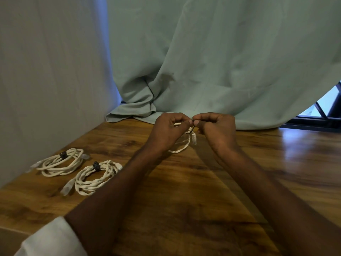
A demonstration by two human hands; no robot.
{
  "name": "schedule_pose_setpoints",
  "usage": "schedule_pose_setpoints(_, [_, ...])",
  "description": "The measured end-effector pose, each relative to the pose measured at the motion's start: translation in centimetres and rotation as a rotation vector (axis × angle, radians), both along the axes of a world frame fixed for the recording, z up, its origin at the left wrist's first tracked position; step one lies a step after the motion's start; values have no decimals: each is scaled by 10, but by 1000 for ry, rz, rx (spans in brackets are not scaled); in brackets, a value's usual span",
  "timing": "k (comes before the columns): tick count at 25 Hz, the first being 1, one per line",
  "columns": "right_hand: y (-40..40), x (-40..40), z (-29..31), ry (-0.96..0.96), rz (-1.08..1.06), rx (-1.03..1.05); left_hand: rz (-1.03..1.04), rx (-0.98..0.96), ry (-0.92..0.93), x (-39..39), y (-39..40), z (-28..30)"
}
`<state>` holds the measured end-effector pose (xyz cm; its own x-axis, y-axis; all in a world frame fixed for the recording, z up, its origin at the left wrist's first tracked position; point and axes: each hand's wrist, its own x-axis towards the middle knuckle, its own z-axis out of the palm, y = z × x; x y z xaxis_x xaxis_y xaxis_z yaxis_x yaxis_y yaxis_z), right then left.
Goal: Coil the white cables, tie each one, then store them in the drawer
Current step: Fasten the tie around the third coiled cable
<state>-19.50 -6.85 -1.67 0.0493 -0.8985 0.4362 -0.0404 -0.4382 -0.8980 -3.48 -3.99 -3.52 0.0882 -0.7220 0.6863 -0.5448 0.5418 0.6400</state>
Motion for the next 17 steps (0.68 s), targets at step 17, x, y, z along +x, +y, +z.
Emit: schedule_pose_setpoints(17, [-7,-3,-3,153,34,-19,37,66,-56,3,-3,-3])
